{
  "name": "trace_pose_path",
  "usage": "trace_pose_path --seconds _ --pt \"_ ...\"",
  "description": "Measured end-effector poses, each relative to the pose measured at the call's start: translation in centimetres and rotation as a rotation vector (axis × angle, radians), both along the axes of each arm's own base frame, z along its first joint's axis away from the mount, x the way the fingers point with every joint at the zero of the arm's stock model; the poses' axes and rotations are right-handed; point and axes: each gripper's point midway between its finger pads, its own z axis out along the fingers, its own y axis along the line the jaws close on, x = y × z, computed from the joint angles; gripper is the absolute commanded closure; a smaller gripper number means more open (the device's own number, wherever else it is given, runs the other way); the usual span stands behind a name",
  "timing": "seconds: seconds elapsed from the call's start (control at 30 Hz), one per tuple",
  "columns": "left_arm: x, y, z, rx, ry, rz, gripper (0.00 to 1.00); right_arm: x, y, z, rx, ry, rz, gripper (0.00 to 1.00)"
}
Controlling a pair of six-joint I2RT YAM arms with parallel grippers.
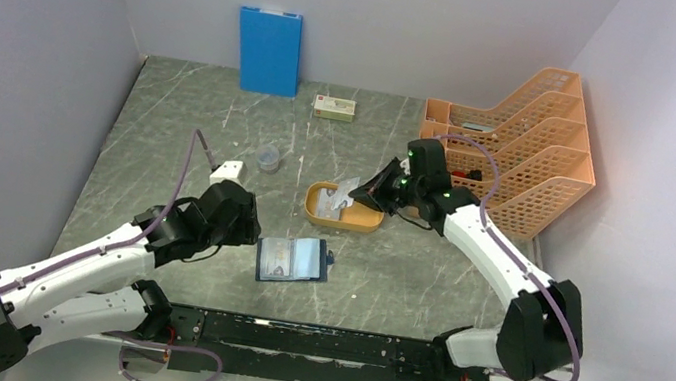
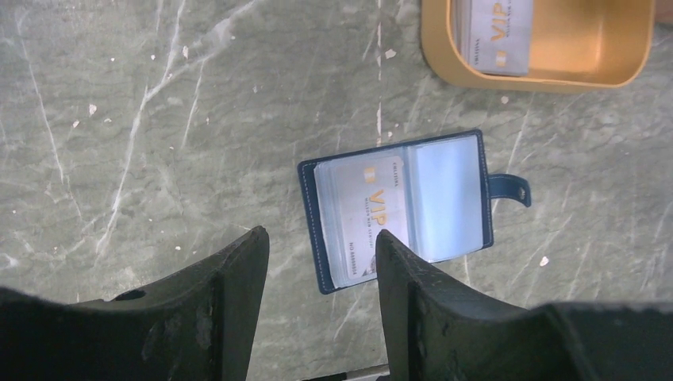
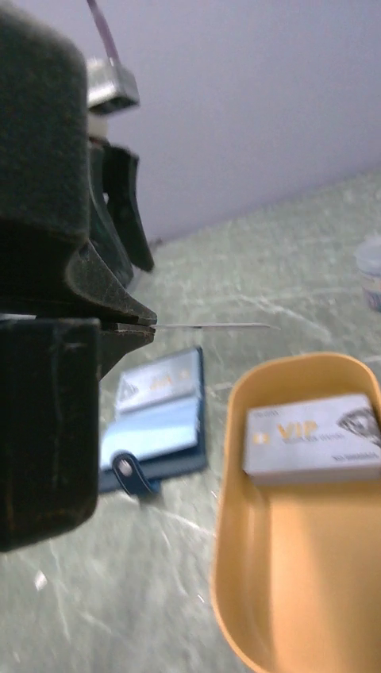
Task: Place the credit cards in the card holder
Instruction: Pick up the credit card from the storage box.
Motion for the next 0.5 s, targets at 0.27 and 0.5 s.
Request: trace_pose_path --seconds 0.27,0.5 --pt "0.1 -0.4 1.0 -0.028 -0.017 -0.008 0.43 -3.1 0.6 4.5 0.22 0.11 -0.084 1.0" --pt "-0.5 -1.4 1.5 -0.077 -0.006 -0.063 0.4 -4.1 0.8 6.5 0.289 0.1 -0.072 1.0"
